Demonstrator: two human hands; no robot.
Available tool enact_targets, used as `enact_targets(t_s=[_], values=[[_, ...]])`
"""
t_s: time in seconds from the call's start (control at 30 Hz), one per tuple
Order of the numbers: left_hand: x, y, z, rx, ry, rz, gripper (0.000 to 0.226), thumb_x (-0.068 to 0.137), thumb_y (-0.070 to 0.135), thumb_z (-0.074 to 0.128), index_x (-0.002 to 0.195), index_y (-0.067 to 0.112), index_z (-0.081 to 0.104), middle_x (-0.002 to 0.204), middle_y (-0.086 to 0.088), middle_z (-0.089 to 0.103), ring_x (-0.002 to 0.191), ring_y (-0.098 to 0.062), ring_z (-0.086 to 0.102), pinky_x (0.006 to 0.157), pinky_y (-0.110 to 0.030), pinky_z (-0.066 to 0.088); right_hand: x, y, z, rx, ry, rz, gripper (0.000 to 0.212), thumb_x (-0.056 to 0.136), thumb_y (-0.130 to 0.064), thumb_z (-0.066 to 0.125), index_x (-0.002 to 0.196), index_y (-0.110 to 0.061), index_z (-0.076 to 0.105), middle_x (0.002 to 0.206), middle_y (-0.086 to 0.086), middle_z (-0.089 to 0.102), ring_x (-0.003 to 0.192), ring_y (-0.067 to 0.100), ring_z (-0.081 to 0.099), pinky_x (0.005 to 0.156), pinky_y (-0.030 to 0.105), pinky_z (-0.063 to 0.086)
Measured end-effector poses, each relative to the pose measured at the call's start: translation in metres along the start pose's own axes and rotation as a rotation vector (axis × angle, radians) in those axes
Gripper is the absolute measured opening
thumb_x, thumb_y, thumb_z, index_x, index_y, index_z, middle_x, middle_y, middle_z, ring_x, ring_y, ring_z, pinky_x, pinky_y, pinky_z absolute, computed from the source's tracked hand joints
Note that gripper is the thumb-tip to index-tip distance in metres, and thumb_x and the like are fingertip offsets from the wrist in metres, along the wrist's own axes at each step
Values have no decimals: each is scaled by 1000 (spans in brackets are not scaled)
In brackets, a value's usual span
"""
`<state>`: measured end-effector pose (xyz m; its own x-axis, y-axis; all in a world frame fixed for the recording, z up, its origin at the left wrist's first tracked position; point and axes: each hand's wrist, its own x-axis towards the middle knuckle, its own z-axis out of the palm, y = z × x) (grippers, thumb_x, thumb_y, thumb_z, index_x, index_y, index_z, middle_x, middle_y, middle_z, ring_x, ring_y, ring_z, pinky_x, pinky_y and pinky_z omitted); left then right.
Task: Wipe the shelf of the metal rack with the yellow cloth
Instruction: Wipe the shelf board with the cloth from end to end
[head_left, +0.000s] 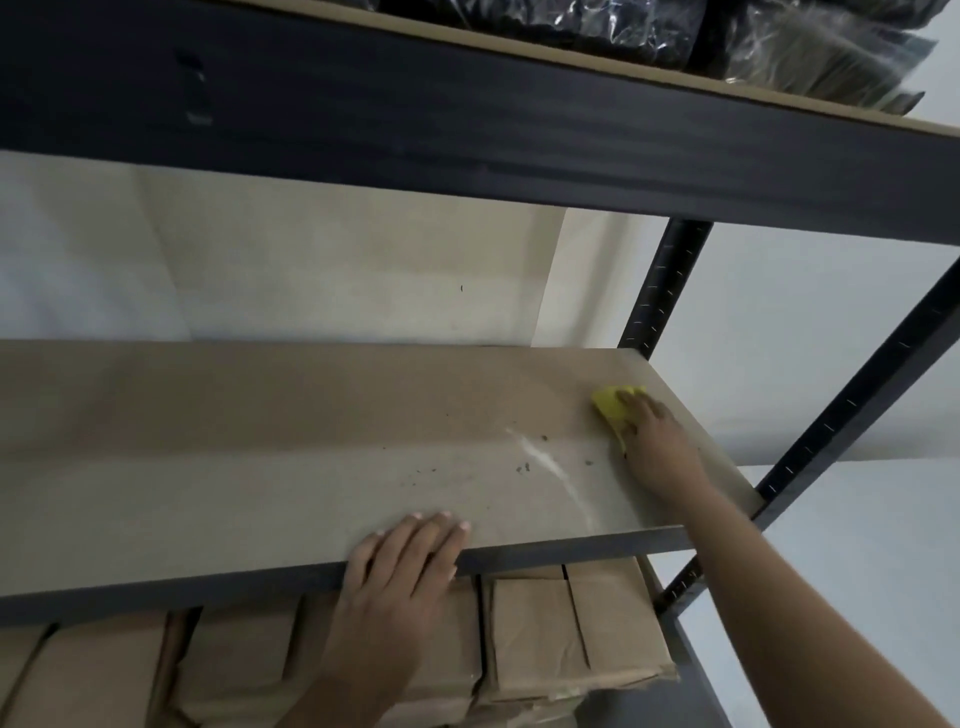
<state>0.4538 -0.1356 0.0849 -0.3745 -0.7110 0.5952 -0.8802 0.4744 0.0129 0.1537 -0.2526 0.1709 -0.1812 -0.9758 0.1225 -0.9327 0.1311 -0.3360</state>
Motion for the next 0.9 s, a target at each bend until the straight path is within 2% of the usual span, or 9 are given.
enact_targets(t_s=[0.07,0.17,0.3,0.4,0.53,0.6,0.77,0.83,0.9], values=[[-4,-8,0,19,0,12,46,93,22,38,139,20,36,137,-2,50,124,-20,42,109,-34,20,33,-5,1,29,-86,-27,48,97,-30,35,144,-25,24,156,4,18,142,26,23,111,41,26],[-2,-11,1,50,7,18,38,102,26,24,134,18,42,129,-1,60,121,-19,43,101,-34,29,63,-37,10,8,-188,-138,50,98,-29,36,145,-27,20,157,-2,13,143,22,20,112,35,21],[-2,-8,8,83,8,3,38,98,26,32,134,20,42,132,0,50,121,-20,43,98,-34,30,79,-81,35,130,-247,-353,49,95,-20,45,142,-25,31,155,1,22,142,20,24,113,25,17],[-3,-7,9,129,23,9,39,97,25,34,135,19,40,134,-1,41,122,-20,41,99,-35,29,82,-93,46,202,-263,-440,45,94,-17,48,137,-27,40,152,3,31,139,23,32,114,29,23],[-2,-4,3,155,46,8,36,99,23,31,133,17,40,132,-3,41,121,-21,41,97,-36,30,60,-81,36,324,-322,-477,38,94,-12,48,128,-26,52,145,6,42,133,26,40,110,32,31],[-1,-1,1,153,49,-10,37,95,22,39,131,17,42,132,-3,42,120,-22,42,97,-36,30,31,-72,25,372,-357,-488,36,94,-12,48,126,-26,55,145,3,43,133,23,40,111,32,30],[-2,8,-1,107,24,-98,37,92,19,45,128,17,48,127,-8,55,121,-26,43,98,-41,30,-76,-28,-12,302,-334,-543,35,93,-13,50,120,-32,59,133,-15,50,122,4,44,94,11,31],[0,13,-4,101,1,-136,37,91,17,45,128,16,47,127,-10,55,122,-27,41,101,-42,27,-114,-9,-29,365,-384,-532,36,92,-11,51,113,-39,61,122,-23,55,107,-2,52,84,9,38],[2,17,-8,105,-37,-169,40,90,11,48,129,17,45,128,-11,52,124,-27,39,104,-42,23,-133,1,-48,520,-475,-469,35,93,-10,50,108,-39,61,108,-22,61,89,-4,57,71,5,40]])
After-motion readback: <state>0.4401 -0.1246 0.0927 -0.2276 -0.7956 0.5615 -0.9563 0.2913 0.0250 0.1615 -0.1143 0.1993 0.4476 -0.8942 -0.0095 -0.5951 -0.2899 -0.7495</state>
